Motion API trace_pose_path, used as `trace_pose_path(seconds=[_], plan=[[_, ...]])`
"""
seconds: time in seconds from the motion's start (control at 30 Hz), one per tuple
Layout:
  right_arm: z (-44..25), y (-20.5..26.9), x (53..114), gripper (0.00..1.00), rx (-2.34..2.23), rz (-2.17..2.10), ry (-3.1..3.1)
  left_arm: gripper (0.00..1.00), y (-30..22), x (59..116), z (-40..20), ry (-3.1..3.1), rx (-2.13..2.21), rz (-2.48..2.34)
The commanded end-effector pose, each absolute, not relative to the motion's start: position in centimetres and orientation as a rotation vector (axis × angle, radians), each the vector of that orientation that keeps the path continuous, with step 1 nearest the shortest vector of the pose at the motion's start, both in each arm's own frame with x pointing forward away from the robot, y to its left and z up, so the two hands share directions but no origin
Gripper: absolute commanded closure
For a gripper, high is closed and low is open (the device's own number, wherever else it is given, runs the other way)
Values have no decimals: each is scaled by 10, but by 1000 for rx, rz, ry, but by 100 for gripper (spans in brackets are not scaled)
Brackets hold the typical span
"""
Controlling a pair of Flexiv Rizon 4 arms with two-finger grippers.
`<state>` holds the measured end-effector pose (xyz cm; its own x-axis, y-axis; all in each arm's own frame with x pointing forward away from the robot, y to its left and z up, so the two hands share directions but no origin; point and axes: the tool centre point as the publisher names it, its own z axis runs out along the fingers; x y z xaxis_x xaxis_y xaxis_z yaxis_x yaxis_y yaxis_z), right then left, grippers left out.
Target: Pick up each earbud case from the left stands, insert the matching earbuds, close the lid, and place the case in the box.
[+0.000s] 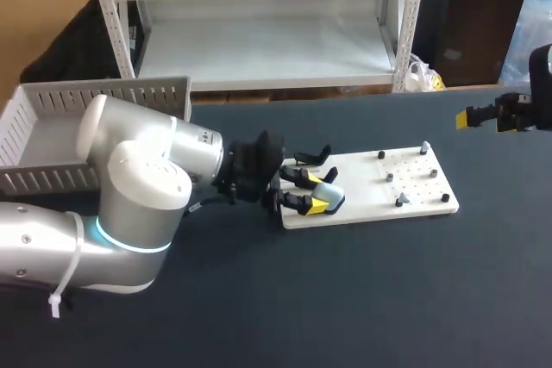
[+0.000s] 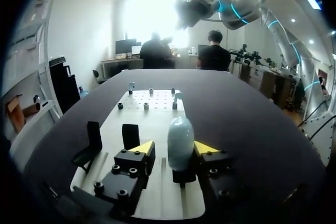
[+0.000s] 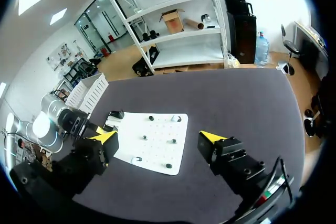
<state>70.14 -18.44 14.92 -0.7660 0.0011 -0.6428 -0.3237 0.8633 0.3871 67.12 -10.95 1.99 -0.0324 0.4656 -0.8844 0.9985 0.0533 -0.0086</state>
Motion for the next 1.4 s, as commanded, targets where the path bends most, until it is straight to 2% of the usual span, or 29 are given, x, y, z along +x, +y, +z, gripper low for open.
trace_pose_path(seconds=[0.03,0.1,0.13,0.2,0.43,1.03,1.4], plan=[[149,-185,701,0,-235,644,2372,74,-109,670,18,1591,1506,-919],[149,-185,701,0,-235,644,2372,84,-108,669,18,1590,1507,-920],[149,-185,701,0,-235,644,2372,93,-108,668,18,1590,1507,-920],[149,-185,701,0,-235,644,2372,100,-107,668,18,1590,1505,-920],[149,-185,701,0,-235,644,2372,100,-96,664,36,1555,1474,-944],[149,-185,701,0,-235,644,2372,100,-83,638,135,1333,1342,-1060],[149,-185,701,0,-235,644,2372,100,-83,638,135,1333,1342,-1060]])
